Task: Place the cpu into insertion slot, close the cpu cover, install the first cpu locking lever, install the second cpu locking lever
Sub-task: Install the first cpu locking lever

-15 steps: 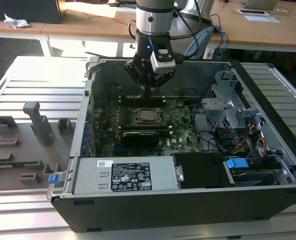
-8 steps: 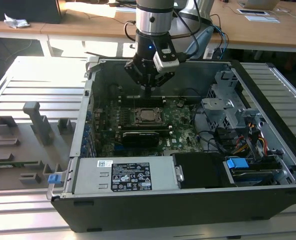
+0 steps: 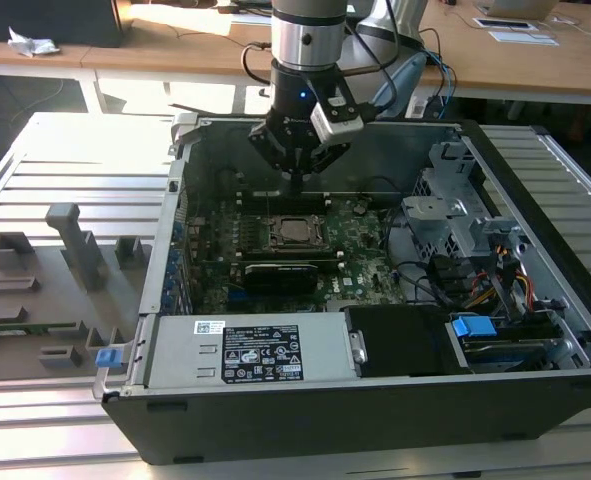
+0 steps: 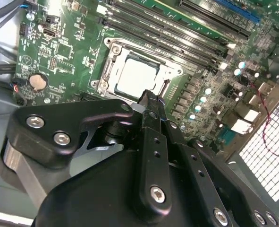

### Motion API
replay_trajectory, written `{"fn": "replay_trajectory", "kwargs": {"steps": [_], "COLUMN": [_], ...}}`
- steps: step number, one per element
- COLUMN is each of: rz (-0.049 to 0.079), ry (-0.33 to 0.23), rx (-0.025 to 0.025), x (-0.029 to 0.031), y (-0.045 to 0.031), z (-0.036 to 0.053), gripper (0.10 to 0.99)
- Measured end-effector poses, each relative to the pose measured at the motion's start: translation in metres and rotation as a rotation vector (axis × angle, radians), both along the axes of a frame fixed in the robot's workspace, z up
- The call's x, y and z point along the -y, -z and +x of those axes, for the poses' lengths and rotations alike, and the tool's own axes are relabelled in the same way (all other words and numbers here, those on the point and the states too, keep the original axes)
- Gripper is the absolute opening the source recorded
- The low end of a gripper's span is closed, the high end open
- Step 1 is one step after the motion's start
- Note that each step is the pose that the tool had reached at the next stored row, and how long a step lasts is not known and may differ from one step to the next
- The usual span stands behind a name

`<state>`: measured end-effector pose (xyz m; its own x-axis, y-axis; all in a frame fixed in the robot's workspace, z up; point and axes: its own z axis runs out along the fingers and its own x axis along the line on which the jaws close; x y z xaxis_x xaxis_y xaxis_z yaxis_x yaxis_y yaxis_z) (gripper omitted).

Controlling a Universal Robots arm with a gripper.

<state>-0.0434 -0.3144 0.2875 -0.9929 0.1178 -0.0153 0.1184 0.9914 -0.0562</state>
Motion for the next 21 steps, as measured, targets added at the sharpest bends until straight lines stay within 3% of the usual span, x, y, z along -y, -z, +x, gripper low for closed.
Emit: {"fn": "replay_trajectory", "kwargs": {"steps": [12, 18, 21], "rz": [0.0, 0.0, 0.0], "ry": [-0.146, -0.201, -0.201], "rx": [0.0, 0.0001, 0.0], "x": [0.0, 0.0, 0.0], "y": [0.0, 0.0, 0.0], "z": [0.0, 0.0, 0.0], "gripper": [0.106, 0.106, 0.106]}}
